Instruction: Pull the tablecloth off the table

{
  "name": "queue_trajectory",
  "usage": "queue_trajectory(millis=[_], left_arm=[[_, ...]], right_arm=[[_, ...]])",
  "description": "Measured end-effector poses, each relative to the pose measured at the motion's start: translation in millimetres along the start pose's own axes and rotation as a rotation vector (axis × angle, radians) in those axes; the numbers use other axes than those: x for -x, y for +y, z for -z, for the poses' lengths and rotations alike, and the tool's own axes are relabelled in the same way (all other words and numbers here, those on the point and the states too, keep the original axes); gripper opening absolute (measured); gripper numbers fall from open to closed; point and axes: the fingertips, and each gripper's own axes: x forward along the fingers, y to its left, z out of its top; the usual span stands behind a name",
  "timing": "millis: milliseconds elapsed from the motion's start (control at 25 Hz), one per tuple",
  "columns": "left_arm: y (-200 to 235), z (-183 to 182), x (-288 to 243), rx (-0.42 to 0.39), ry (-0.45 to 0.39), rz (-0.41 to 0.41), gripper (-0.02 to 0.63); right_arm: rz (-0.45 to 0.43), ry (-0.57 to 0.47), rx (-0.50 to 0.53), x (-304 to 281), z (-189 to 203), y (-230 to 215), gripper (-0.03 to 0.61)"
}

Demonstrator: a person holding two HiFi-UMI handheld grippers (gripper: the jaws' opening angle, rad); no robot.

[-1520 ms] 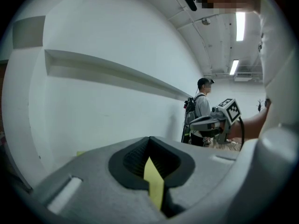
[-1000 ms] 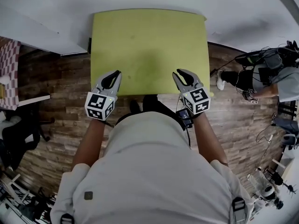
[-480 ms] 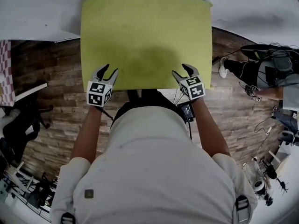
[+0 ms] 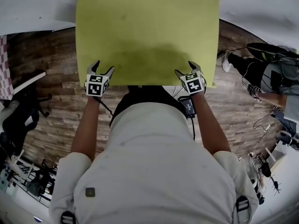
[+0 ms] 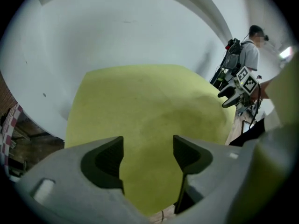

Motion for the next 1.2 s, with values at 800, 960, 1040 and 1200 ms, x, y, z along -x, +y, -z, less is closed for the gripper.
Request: queue_trajectory(millis=[800,960,1040,1200], left_arm=[[5,27,-33,0.054,0.131,-0.048,0.310],[7,22,-33,0.058,0.098,-0.047,0.211],[5,19,-35,0.055,0.076,-0.042,0.138],[3,14,-39,0.088,0.059,-0.007,0.005]], right_arm=[[0.036,0.043,0.013,-15,-1,1,0.304],[0.020,0.012,0.037,-19,-14,15,0.147],[-0.001,0.000,0.054,-22,-20,25,0.063],[-0.018,-0.006,0.055,-27,-28,35,0.015]])
